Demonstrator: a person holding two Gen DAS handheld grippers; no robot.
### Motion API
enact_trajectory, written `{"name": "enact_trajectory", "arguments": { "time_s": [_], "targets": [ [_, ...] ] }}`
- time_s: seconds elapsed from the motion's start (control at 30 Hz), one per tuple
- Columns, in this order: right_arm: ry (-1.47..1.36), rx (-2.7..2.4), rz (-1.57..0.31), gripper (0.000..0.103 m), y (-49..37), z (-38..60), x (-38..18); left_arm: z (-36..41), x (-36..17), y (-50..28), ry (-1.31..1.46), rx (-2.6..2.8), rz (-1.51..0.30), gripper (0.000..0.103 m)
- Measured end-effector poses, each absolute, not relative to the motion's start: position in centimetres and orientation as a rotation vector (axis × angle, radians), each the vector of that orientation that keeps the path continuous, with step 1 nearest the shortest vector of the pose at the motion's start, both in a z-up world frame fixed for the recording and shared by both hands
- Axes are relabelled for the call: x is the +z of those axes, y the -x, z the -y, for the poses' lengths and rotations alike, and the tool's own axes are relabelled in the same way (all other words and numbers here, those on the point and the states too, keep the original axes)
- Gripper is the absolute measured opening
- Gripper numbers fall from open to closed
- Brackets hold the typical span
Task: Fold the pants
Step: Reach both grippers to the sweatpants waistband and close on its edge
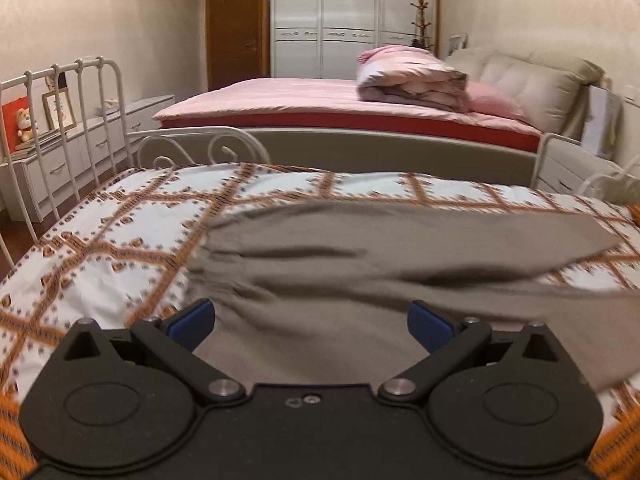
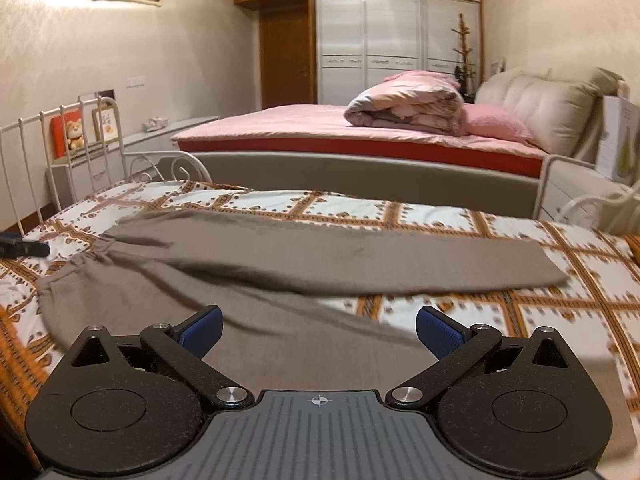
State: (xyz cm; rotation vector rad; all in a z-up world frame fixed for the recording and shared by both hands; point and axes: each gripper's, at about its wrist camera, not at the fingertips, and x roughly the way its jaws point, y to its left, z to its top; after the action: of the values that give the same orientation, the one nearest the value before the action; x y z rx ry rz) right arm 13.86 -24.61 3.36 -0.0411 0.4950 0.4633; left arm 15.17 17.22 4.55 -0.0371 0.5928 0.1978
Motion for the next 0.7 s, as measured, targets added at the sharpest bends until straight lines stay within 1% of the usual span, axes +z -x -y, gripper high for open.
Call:
{"name": "enact_trajectory", "arguments": {
  "time_s": [0.03, 0.1, 0.13, 0.17, 0.2, 0.23, 0.3, 0.4, 0.47, 0.5, 0.53, 0.63, 0.7],
  "targets": [
    [0.050, 0.476, -0.496, 0.103, -15.1, 23.9, 3.4, -18.3, 4.5, -16.3, 0.020, 0.209, -0.594, 0.092],
    [0.073, 0.501, -0.497, 0.103, -17.7, 22.5, 3.2, -20.1, 4.3, -18.1, -0.007, 0.209, -0.605, 0.082],
    [0.088, 0.515, -0.500, 0.099, -19.1, 21.7, 3.0, -21.3, 4.1, -19.2, -0.008, 0.212, -0.617, 0.076],
    [0.103, 0.525, -0.505, 0.094, -20.4, 20.9, 2.8, -22.5, 3.8, -20.2, -0.002, 0.206, -0.626, 0.074],
    [0.118, 0.544, -0.515, 0.083, -22.0, 20.0, 2.6, -23.7, 3.5, -21.3, 0.002, 0.204, -0.640, 0.074],
    [0.131, 0.557, -0.528, 0.079, -23.6, 19.0, 2.3, -24.9, 3.0, -22.6, -0.003, 0.206, -0.659, 0.070],
    [0.155, 0.575, -0.540, 0.079, -26.8, 17.1, 1.7, -26.9, 2.0, -24.7, 0.000, 0.197, -0.693, 0.069],
    [0.176, 0.625, -0.554, 0.079, -32.0, 14.2, 0.9, -29.9, 0.8, -28.2, 0.025, 0.175, -0.729, 0.060],
    [0.193, 0.643, -0.567, 0.072, -35.6, 12.3, 0.2, -31.2, -0.1, -30.7, -0.009, 0.179, -0.745, 0.060],
    [0.198, 0.651, -0.578, 0.066, -37.4, 11.3, -0.1, -31.8, -0.6, -31.9, -0.023, 0.179, -0.757, 0.060],
    [0.203, 0.659, -0.587, 0.064, -39.2, 10.3, -0.6, -32.6, -1.2, -33.3, -0.028, 0.177, -0.769, 0.060],
    [0.213, 0.670, -0.610, 0.064, -43.2, 8.0, -2.1, -34.6, -3.0, -36.5, -0.031, 0.176, -0.803, 0.060],
    [0.242, 0.687, -0.619, 0.064, -45.6, 6.5, -3.3, -35.6, -4.2, -38.4, -0.037, 0.159, -0.832, 0.063]
  ]
}}
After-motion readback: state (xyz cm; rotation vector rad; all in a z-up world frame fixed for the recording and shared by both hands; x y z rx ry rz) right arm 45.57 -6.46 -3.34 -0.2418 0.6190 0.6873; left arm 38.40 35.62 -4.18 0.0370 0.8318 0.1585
